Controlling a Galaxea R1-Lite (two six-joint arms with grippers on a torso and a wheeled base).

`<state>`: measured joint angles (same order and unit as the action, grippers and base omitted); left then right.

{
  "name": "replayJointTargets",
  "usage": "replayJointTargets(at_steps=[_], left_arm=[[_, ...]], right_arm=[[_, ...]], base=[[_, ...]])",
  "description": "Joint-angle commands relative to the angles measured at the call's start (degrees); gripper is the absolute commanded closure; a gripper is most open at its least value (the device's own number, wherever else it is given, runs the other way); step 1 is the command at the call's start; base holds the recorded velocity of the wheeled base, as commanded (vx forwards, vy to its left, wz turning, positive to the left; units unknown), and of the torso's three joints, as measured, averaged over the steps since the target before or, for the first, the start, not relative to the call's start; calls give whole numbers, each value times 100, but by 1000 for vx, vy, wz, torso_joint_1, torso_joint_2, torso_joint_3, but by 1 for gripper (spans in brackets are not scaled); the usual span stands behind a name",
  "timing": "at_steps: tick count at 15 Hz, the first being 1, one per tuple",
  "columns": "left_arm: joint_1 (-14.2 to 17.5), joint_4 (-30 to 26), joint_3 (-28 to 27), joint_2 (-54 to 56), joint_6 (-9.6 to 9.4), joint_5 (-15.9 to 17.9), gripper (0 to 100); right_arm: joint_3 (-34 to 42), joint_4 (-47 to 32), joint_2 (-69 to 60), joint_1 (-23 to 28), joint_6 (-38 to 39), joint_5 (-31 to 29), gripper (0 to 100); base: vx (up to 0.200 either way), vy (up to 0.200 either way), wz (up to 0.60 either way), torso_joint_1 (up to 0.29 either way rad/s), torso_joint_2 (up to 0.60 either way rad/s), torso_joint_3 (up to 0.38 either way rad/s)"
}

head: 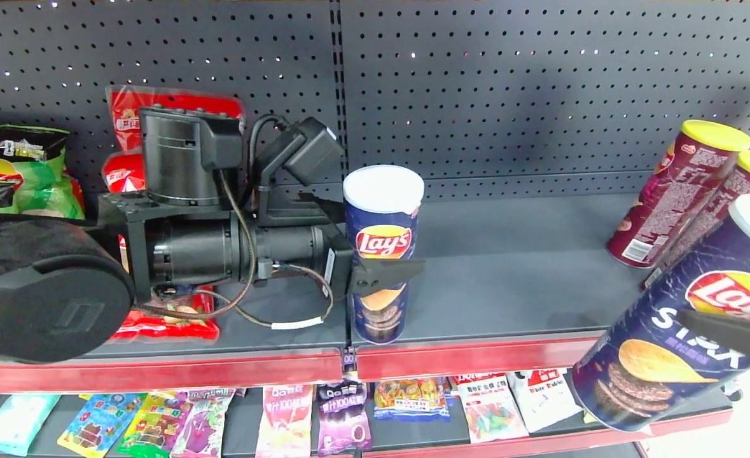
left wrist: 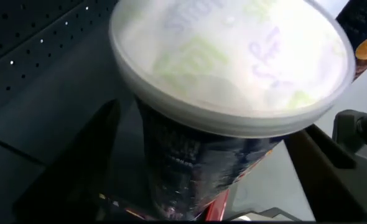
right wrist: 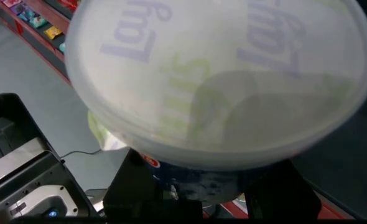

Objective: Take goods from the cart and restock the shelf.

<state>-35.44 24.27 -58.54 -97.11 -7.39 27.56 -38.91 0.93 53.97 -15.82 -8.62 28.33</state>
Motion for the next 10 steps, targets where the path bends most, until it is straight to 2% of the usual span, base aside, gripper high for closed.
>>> replayJointTargets(at_steps=[1, 5, 6, 10], left_arm=[[11, 25, 18, 17, 0, -14, 0], [116, 25, 616, 439, 0, -32, 0], [222, 25, 958, 693, 0, -40, 0], [670, 25, 1714, 1423, 9, -32, 0]], right_arm=[[-222, 4, 263, -17, -8, 6, 100], [-828, 22, 1037, -88, -35, 15, 100], [-1154, 66, 1432, -193, -43, 15, 100], [-1936, 487, 2584, -633, -52, -3, 100]], base=[[0, 0, 0, 0, 0, 0], [0, 0, 0, 0, 0, 0], [0, 0, 0, 0, 0, 0], [0, 0, 0, 0, 0, 0]])
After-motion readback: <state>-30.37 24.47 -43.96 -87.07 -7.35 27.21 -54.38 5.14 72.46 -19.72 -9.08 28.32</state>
